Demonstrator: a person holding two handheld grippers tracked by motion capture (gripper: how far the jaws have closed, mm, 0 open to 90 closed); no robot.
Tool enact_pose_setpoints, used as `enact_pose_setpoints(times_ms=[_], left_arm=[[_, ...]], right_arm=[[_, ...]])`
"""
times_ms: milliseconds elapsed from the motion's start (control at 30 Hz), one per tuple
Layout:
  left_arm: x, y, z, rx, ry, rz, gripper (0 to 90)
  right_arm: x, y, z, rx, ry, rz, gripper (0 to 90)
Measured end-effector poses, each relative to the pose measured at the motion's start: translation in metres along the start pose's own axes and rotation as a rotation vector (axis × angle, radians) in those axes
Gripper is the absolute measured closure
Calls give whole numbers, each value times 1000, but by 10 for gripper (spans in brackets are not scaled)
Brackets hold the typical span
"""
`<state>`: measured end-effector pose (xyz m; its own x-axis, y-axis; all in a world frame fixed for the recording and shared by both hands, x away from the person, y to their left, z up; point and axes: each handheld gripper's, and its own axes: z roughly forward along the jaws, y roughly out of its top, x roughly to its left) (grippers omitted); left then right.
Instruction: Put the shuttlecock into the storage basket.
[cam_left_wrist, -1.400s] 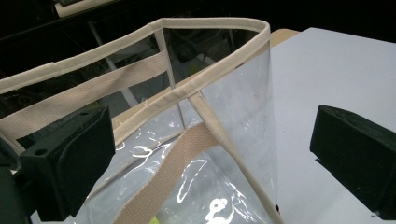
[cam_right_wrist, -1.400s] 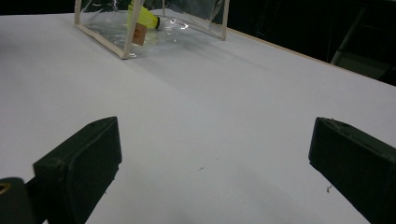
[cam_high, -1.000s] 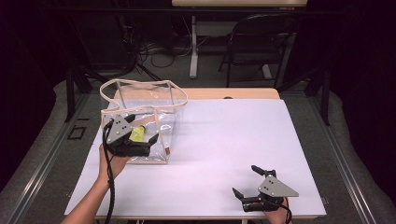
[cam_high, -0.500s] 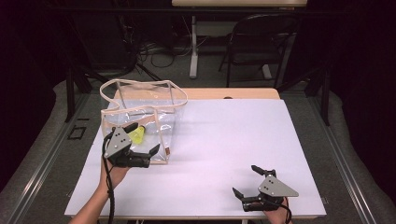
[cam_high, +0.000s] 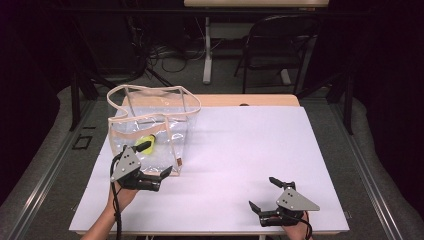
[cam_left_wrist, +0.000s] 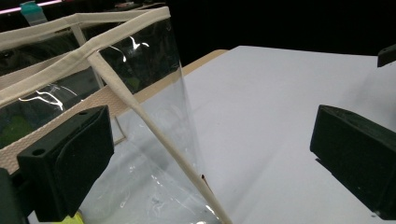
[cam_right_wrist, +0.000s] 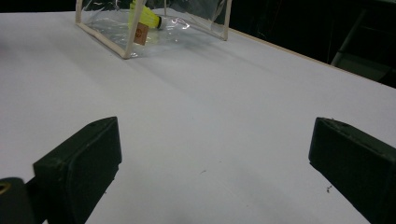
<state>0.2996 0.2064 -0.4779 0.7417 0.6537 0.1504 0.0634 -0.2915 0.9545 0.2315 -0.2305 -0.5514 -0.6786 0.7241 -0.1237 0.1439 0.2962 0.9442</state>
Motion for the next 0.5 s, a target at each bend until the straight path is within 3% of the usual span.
enact_pose_setpoints(times_ms=[500], left_arm=[[-8, -24, -6, -16, -42, 12, 0]], right_arm=[[0, 0, 0, -4, 0, 3, 20]])
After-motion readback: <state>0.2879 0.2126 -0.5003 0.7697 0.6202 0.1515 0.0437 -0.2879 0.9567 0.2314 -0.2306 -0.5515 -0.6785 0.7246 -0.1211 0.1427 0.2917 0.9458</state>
